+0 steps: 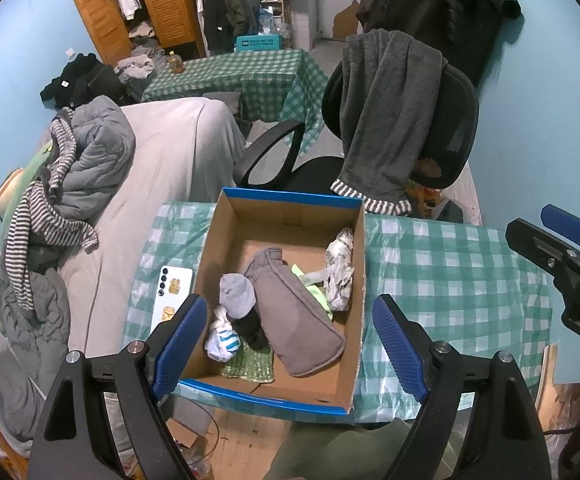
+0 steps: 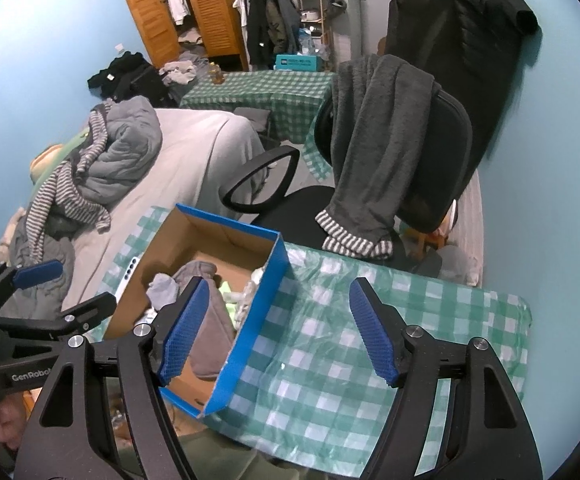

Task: Organize soft objects

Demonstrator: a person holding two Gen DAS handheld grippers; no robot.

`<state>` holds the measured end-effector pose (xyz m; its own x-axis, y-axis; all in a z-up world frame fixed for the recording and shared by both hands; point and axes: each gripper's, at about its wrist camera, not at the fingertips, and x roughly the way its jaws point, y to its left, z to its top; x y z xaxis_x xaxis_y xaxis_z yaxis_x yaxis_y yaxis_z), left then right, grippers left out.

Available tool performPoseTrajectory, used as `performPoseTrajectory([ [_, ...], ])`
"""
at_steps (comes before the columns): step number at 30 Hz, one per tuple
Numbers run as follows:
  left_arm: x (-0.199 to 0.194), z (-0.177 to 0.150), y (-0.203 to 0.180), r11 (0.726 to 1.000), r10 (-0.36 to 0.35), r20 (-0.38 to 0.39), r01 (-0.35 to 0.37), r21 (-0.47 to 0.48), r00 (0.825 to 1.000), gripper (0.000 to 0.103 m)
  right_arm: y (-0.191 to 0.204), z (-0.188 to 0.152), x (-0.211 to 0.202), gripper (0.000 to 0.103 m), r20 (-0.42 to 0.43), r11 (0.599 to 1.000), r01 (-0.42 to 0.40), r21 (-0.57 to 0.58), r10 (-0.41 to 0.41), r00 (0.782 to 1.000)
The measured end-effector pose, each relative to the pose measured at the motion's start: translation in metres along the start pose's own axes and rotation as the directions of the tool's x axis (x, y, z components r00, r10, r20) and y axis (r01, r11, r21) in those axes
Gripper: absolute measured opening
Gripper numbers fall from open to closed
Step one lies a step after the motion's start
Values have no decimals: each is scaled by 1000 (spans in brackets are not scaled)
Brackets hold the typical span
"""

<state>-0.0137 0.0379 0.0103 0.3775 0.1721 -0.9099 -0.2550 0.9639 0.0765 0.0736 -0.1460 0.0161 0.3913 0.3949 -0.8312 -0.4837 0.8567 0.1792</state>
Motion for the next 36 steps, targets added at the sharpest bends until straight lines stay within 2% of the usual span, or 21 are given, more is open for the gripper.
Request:
performPoseTrajectory([
  [36,3,-1,3,1000,9,-1,-9,4,1000,86,-3,1,2,72,-6,1000,1,0,-1,1000],
])
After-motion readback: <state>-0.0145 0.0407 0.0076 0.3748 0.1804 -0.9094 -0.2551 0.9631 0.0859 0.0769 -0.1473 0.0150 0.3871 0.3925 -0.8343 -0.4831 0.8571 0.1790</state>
